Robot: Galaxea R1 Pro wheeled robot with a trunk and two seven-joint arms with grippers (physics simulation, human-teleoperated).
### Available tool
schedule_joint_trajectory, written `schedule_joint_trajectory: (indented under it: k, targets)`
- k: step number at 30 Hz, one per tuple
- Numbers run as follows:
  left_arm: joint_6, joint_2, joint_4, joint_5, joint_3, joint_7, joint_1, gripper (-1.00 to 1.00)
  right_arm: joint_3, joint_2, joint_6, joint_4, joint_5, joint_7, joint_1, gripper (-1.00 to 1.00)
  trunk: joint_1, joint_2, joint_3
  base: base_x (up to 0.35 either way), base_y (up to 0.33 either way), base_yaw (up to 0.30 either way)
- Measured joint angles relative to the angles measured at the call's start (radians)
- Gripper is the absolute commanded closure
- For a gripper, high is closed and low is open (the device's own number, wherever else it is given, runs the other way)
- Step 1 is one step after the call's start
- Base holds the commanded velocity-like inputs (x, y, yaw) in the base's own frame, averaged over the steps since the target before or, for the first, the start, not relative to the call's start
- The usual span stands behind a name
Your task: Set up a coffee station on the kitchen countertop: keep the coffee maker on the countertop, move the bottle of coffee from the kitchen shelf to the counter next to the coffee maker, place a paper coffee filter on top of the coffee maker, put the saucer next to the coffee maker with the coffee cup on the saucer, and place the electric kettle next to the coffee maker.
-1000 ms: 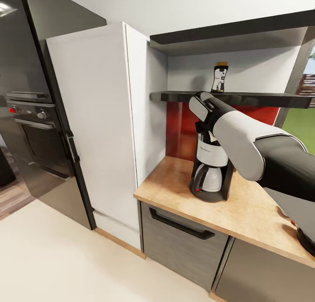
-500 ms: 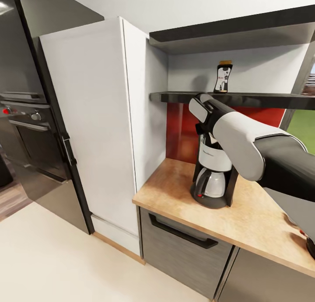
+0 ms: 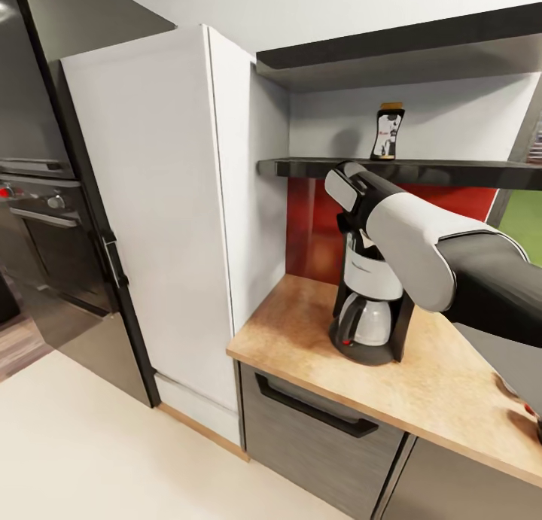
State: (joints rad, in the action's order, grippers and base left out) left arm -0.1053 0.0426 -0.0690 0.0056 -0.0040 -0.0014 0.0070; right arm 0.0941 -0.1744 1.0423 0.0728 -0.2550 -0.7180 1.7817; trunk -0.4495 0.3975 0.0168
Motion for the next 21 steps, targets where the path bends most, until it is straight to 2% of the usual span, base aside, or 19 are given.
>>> schedule_joint_trajectory:
  k: [12,21]
  targets:
    - [0.001,0.000,0.001,0.000,0.000,0.000,0.000,-1.00,0.002,0.000,0.000,0.000,0.001,-0.001,0.000,1.00,0.000,0.001,0.000,0.115,-0.051,0.000]
    - [0.001,0.000,0.002,0.000,0.000,0.000,0.000,-1.00,0.002,0.000,0.000,-0.016,0.002,-0.013,0.000,1.00,0.000,0.001,0.000,0.017,-0.010,0.000]
